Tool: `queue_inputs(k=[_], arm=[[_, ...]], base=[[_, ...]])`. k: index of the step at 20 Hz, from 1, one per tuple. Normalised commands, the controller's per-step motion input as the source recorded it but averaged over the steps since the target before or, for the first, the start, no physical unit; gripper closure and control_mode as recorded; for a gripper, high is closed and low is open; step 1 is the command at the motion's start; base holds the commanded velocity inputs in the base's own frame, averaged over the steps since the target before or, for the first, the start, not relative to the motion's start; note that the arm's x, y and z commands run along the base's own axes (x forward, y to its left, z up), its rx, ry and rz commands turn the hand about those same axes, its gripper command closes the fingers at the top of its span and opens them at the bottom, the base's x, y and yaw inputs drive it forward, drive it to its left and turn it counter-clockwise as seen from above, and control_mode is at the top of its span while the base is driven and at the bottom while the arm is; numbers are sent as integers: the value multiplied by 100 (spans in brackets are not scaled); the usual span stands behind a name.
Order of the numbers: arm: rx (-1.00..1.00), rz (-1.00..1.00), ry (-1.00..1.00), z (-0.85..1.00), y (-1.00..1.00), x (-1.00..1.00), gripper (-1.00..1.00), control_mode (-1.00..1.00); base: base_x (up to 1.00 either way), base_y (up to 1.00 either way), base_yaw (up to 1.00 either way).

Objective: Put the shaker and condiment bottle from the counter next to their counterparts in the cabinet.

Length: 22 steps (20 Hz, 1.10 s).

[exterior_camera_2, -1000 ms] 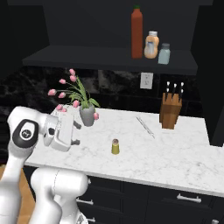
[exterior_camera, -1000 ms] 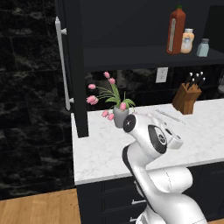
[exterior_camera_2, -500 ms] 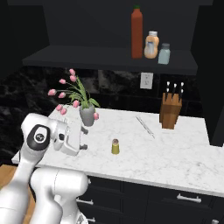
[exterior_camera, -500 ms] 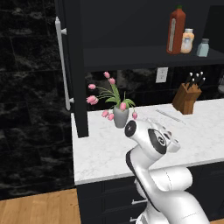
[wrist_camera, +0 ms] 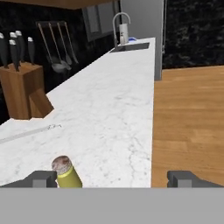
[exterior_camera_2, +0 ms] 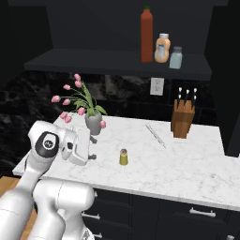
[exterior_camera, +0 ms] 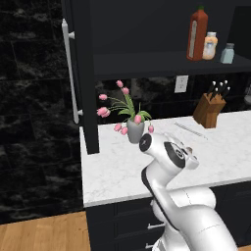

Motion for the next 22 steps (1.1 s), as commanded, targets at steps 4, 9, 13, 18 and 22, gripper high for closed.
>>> queue_inputs(k=[4,9,13,18,22], arm=[[0,0,-2,-54,-28,19,-100,-100],[0,0,-4,-51,-27,13,-100,-100],[0,0,-4,-52,-27,14,-100,-100],[0,0,-4,-58,-29,13,-100,-100],[0,0,-2,-43,-22,1,-100,-100]], base=[[0,0,0],[0,0,0],[0,0,0],[0,0,0],[0,0,0]])
